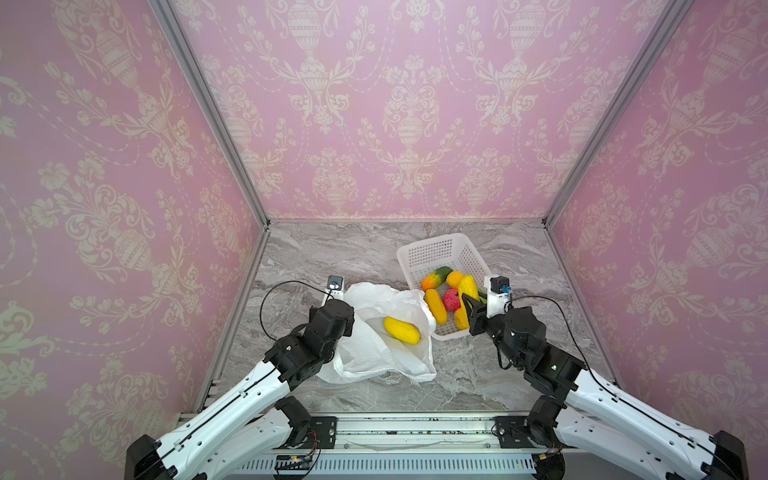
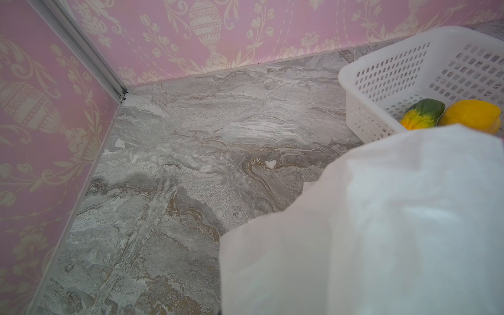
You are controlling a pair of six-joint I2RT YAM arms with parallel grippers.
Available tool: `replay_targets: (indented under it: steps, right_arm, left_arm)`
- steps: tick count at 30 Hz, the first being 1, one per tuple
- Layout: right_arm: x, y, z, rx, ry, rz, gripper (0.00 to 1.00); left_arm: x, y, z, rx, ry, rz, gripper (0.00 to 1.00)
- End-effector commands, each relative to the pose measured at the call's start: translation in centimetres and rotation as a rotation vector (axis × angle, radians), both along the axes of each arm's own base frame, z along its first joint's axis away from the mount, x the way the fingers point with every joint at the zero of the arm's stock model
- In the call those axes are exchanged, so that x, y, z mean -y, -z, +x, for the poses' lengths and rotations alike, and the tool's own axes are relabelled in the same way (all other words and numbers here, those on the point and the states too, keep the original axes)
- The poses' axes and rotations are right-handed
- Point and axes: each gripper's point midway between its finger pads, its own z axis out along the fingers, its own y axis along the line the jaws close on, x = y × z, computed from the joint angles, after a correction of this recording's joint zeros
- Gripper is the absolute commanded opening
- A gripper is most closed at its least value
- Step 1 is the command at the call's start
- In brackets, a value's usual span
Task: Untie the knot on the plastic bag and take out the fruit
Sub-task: 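Lift the yellow fruit out and place it in the basket with the right gripper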
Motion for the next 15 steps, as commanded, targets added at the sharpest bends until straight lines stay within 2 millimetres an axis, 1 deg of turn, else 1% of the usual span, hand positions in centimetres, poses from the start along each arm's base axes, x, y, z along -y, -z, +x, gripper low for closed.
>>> replay_targets:
  steps: [1,2,4,5,7,9,11,13,15]
  right_arm:
    - [-2.8,1.0,-0.8,-0.057,-0.150,0.059,0.22]
    - [-2.8,1.2,-0.4,-0.068,-0.135,0.054,0.23]
    - [-2.0,2.1,0.7,-0.093,-0.055,0.010,0.24]
    - [-1.5,2.8,1.4,-0.113,-0.019,-0.013,0.26]
    - [-1.4,4.4,2.9,-0.181,0.006,-0.032,0.26]
    - [-2.0,6.5,4.6,-0.269,0.000,-0.037,0.25]
    - [-2.9,8.2,6.5,-0.332,-0.007,-0.061,0.24]
    - [-3.7,9.3,8.5,-0.363,-0.009,-0.086,0.23]
    - [-4.4,9.9,10.6,-0.382,-0.005,-0.100,0.22]
  left_arm:
    - [-0.3,0.3,0.0,-0.003,-0.008,-0.001,0.00]
    - [-0.3,0.3,0.0,-0.004,-0.008,-0.001,0.00]
    - [-0.3,0.2,0.0,-0.003,-0.009,-0.002,0.00]
    - [-0.3,0.3,0.0,-0.003,-0.010,-0.001,0.00]
    - [-0.5,0.2,0.0,0.002,-0.019,-0.001,0.00]
    - [-1.0,0.1,-0.1,0.009,-0.035,0.001,0.00]
    - [-1.4,-0.2,-0.2,0.019,-0.049,-0.001,0.00]
    - [-1.6,-0.3,-0.4,0.028,-0.053,-0.009,0.00]
    - [-1.7,-0.4,-0.5,0.031,-0.051,-0.015,0.00]
